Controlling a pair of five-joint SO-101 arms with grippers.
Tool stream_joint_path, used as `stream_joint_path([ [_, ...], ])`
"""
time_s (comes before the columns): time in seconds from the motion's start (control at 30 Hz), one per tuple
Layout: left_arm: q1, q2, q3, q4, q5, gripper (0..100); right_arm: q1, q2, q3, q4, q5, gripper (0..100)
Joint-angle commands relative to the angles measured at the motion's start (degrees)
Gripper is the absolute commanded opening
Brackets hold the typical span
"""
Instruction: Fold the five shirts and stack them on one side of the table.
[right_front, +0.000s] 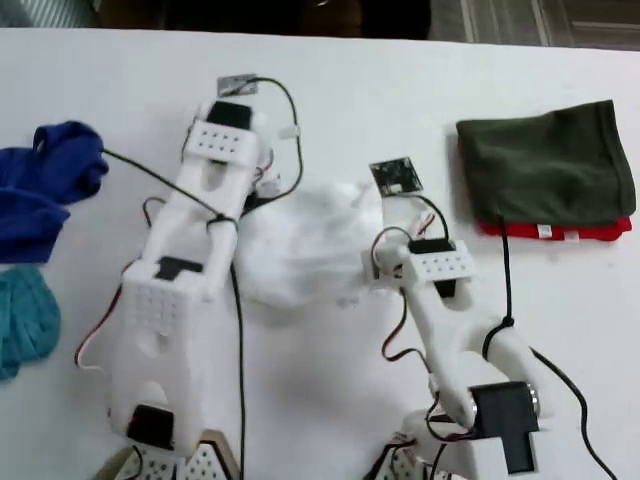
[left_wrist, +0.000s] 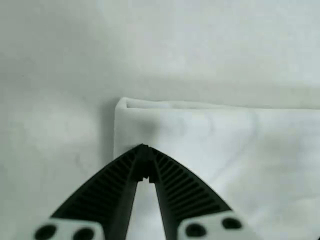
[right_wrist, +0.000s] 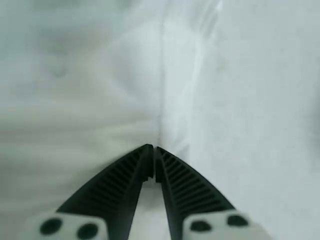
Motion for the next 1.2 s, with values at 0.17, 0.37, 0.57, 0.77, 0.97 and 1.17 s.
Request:
stream_joint_path([
  [0.17, -6.2, 7.0, -11.9, 1.3, 0.6, 3, 0.7, 0.0, -0.2, -0.7, -0.4, 2.0],
  [0.37, -8.6, 9.6, -15.1, 3.6, 0.6, 3, 0.7, 0.0, -0.2, -0.7, -0.4, 2.0],
  [0.57, -8.6, 9.8, -18.2, 6.8, 0.6, 3, 0.3, -0.1, -0.1, 0.7, -0.2, 2.0],
  [0.77, -7.6, 9.3, -26.5, 12.5, 0.6, 3, 1.5, -9.6, 1.0, 3.0, -0.4, 2.0],
  [0.97, -3.3, 9.3, -27.3, 12.5, 0.6, 3, 6.5, -26.9, 10.6, -0.7, -0.5, 2.0],
  [1.17, 6.0, 9.8, -27.3, 12.5, 0.6, 3, 3.2, -34.7, 19.3, -5.5, -0.5, 2.0],
])
